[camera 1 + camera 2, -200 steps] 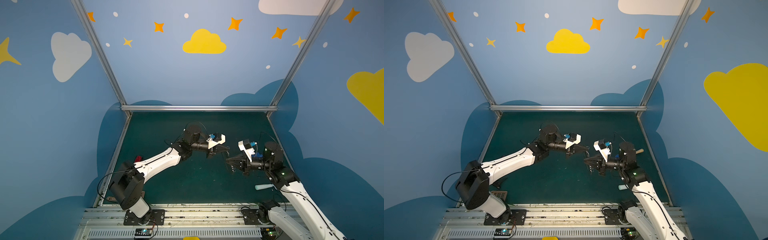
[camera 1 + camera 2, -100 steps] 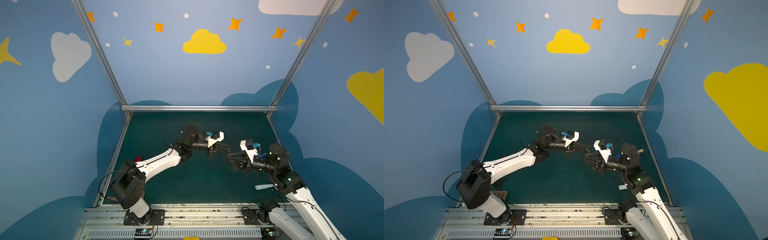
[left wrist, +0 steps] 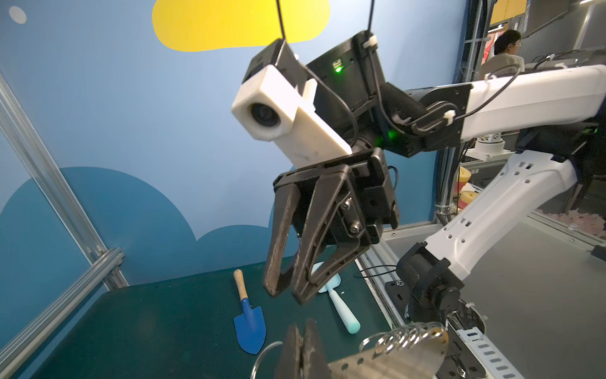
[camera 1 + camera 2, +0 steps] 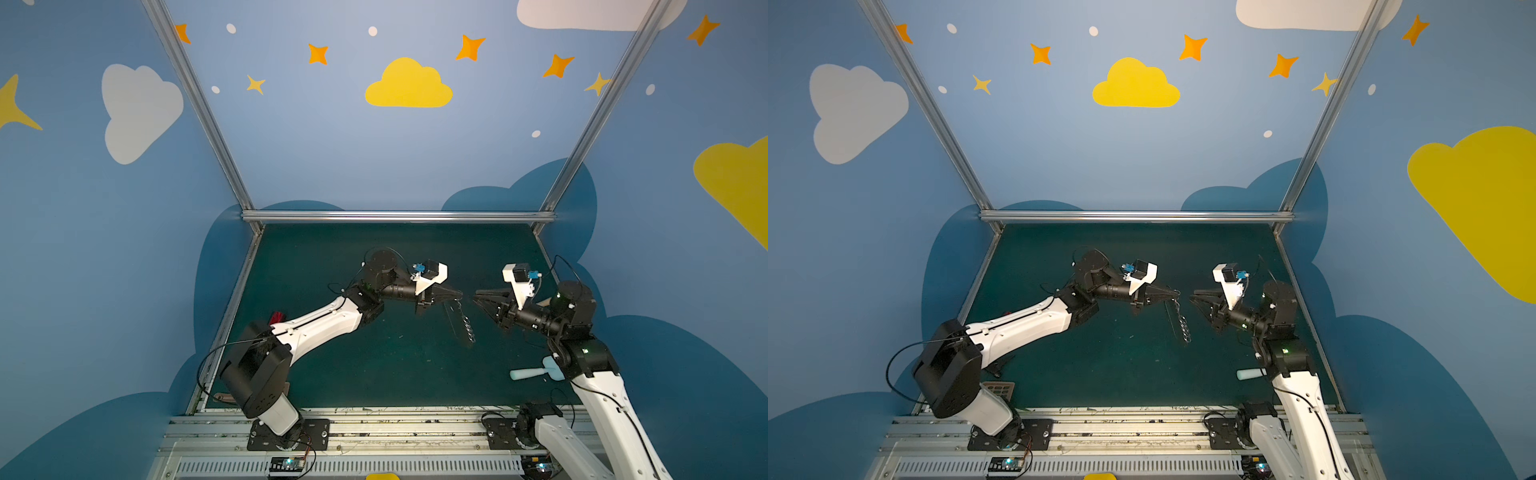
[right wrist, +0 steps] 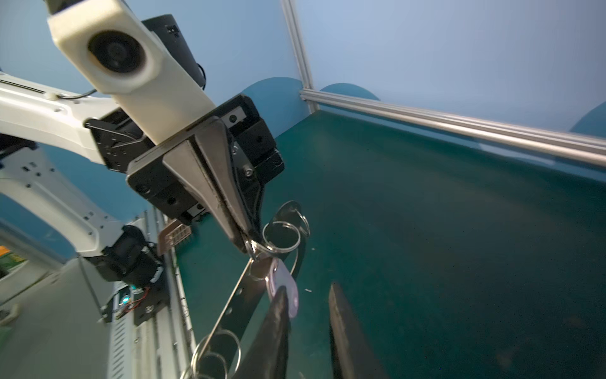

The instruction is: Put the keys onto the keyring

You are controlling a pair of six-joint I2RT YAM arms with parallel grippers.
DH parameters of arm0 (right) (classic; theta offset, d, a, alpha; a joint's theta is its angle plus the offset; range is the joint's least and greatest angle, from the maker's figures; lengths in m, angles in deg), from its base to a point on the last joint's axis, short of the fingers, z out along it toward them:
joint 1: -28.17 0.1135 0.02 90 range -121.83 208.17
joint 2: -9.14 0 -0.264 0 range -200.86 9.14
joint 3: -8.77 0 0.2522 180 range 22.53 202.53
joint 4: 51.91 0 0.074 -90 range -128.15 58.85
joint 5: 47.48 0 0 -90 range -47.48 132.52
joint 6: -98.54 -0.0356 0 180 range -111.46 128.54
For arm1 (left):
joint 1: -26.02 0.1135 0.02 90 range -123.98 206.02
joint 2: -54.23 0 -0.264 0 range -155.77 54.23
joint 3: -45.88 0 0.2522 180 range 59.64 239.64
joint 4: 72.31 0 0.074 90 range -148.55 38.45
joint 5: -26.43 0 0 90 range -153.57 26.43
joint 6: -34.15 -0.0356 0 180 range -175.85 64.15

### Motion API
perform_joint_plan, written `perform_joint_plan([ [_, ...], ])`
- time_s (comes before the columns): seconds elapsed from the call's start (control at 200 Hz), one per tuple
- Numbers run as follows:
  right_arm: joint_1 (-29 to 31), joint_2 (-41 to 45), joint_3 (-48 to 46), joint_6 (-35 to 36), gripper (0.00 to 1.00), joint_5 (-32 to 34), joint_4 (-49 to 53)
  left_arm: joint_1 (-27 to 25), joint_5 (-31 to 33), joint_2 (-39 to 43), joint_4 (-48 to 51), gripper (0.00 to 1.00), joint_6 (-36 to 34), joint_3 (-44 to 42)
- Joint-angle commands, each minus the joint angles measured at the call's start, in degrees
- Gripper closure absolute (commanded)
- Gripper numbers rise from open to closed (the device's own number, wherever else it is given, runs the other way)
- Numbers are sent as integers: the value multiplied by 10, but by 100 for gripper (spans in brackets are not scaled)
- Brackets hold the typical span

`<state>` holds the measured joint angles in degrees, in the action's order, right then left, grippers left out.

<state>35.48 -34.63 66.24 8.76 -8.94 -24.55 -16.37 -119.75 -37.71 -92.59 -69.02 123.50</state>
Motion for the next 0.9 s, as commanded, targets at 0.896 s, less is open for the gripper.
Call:
perform_joint_plan([
  [0.896, 71, -60, 59, 141, 81, -96, -5, -5, -58, -10, 66, 96, -25, 60],
])
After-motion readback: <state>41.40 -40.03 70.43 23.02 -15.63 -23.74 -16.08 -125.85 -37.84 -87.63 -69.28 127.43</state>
